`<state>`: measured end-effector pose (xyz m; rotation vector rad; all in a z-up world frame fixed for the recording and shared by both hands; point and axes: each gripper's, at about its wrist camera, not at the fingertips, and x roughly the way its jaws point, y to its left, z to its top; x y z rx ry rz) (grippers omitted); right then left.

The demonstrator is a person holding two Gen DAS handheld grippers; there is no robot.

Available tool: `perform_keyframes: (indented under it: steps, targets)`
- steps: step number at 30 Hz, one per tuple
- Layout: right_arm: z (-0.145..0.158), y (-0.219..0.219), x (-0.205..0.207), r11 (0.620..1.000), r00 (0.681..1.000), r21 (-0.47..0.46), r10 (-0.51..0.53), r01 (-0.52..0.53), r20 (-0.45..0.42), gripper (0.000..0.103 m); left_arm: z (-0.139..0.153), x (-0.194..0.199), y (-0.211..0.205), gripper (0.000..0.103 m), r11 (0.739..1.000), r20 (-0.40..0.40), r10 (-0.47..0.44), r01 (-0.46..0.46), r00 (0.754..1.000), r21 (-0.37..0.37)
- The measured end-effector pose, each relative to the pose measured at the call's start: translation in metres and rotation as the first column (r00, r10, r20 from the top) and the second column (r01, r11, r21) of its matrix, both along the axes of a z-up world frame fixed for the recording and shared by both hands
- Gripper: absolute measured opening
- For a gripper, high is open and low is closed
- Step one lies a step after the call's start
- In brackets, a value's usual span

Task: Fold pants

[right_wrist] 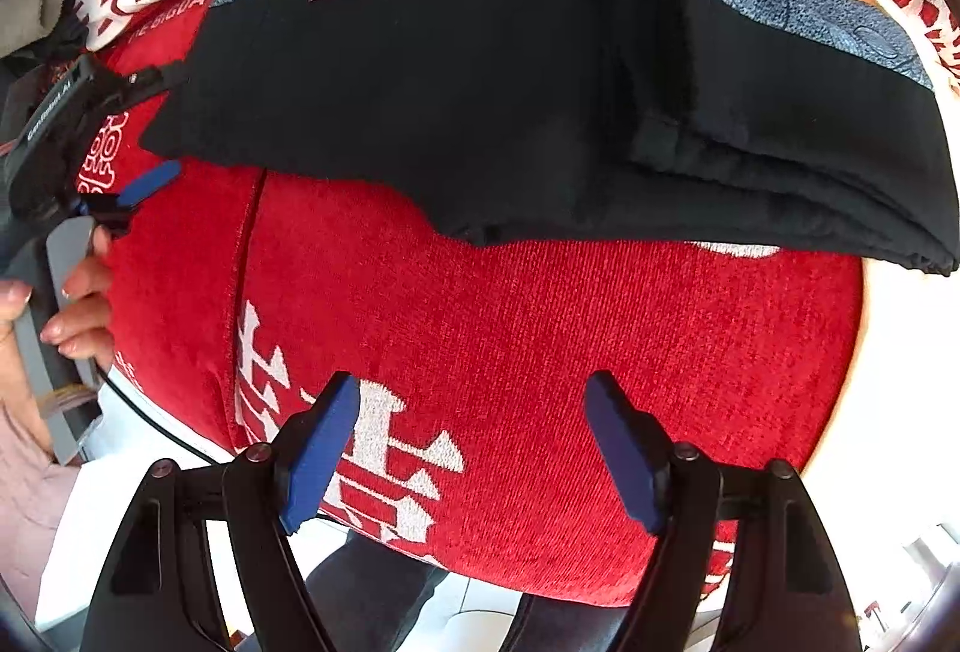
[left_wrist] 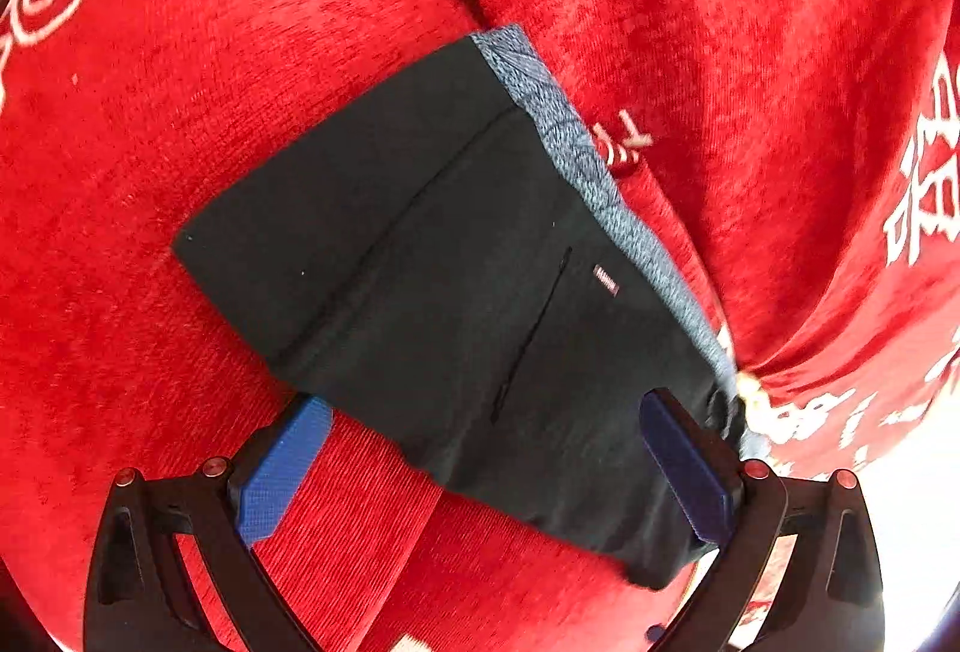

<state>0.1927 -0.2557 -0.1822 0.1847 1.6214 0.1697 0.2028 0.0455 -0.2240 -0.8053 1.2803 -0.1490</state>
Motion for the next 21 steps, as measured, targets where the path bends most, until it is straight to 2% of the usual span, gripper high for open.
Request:
perform_keyframes:
  steps: [2, 8, 10, 12, 15, 17, 18, 19, 20, 21]
  targets:
    - [-0.003, 0.001, 0.000, 1.000, 1.000, 0.001, 0.003, -0.003, -0.005, 0.080, 0.000, 0.001, 0.000, 0.103, 0.999, 0.015, 0.025, -0.025, 1.000, -0.024]
    - [-0.007, 0.004, 0.002, 1.000, 1.000, 0.015, 0.009, -0.009, -0.013, 0.080, 0.006, 0.005, -0.005, 0.103, 0.999, 0.037, 0.026, -0.025, 0.999, -0.024]
    - [-0.007, 0.007, 0.003, 1.000, 1.000, 0.016, 0.016, -0.016, -0.015, 0.080, 0.021, 0.008, -0.008, 0.103, 0.998, 0.096, 0.037, -0.032, 0.995, -0.046]
    - [-0.004, 0.008, 0.005, 1.000, 1.000, 0.018, 0.017, -0.016, -0.012, 0.080, 0.023, 0.014, -0.011, 0.103, 0.999, 0.124, 0.025, -0.022, 0.992, -0.029]
    - [0.001, 0.008, 0.008, 0.999, 1.000, 0.028, 0.017, -0.017, -0.002, 0.080, -0.007, 0.025, -0.011, 0.103, 0.999, 0.007, 0.034, -0.034, 0.999, -0.002]
    - [0.002, 0.008, 0.010, 0.999, 1.000, 0.032, 0.020, -0.020, 0.001, 0.080, -0.003, 0.024, -0.009, 0.103, 0.998, 0.018, 0.063, -0.063, 0.998, 0.002]
    - [0.002, 0.009, 0.010, 0.999, 1.000, 0.033, 0.022, -0.022, 0.003, 0.080, 0.000, 0.025, -0.013, 0.099, 0.997, 0.011, 0.062, -0.063, 0.998, 0.038]
    - [0.004, 0.009, 0.011, 0.999, 1.000, 0.035, 0.024, -0.024, 0.010, 0.080, 0.003, 0.025, -0.017, 0.080, 0.993, 0.003, 0.068, -0.068, 0.998, 0.100]
    - [0.005, 0.008, 0.011, 0.999, 1.000, 0.040, 0.026, -0.026, 0.016, 0.080, 0.005, 0.026, -0.020, 0.068, 0.983, -0.006, 0.067, -0.065, 0.998, 0.171]
    - [0.006, 0.008, 0.012, 0.998, 0.999, 0.051, 0.029, -0.031, 0.024, 0.080, 0.007, 0.028, -0.025, 0.041, 0.972, -0.013, 0.050, -0.045, 0.999, 0.229]
